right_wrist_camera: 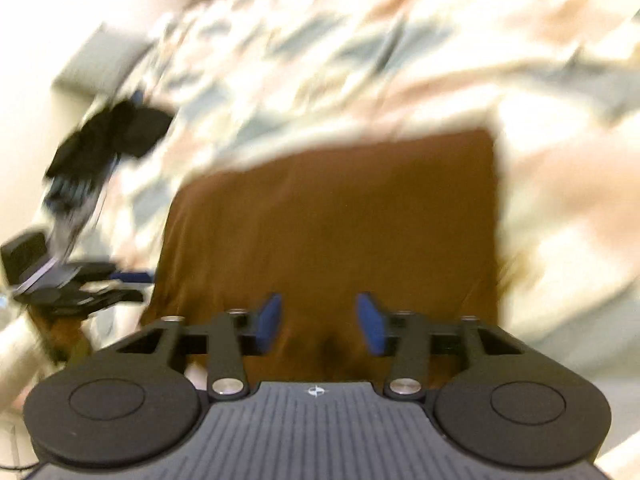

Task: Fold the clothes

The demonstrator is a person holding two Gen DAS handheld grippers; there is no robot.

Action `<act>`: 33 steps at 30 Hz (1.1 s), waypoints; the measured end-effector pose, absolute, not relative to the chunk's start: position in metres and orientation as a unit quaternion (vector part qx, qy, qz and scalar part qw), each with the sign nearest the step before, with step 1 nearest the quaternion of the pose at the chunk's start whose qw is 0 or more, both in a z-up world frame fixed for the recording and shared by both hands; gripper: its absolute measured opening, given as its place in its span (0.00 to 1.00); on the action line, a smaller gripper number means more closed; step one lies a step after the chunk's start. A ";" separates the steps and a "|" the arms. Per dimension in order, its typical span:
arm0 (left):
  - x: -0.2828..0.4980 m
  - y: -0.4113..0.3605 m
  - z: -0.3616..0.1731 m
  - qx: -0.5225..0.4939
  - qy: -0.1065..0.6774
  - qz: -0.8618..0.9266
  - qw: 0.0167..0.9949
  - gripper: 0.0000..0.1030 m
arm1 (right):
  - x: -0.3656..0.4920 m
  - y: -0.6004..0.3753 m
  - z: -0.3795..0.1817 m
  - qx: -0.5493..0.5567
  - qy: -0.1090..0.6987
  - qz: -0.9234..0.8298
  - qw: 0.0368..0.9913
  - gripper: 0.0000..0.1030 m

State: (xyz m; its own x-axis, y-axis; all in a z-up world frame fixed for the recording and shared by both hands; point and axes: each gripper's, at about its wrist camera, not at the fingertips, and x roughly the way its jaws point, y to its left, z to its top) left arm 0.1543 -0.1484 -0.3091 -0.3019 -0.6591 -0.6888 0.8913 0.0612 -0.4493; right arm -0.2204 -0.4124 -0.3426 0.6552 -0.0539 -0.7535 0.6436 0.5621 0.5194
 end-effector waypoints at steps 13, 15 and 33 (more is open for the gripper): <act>0.231 -0.211 -0.376 0.024 0.543 -0.572 0.615 0.09 | -0.246 -0.512 -0.402 0.558 0.252 -0.304 0.730 0.38; 0.221 -0.218 -0.375 0.048 0.525 -0.583 0.619 0.07 | -0.243 -0.506 -0.404 0.555 0.249 -0.305 0.733 0.08; 0.203 -0.201 -0.312 0.136 0.410 -0.517 0.739 0.23 | -0.227 -0.450 -0.350 0.349 0.288 -0.502 0.737 0.43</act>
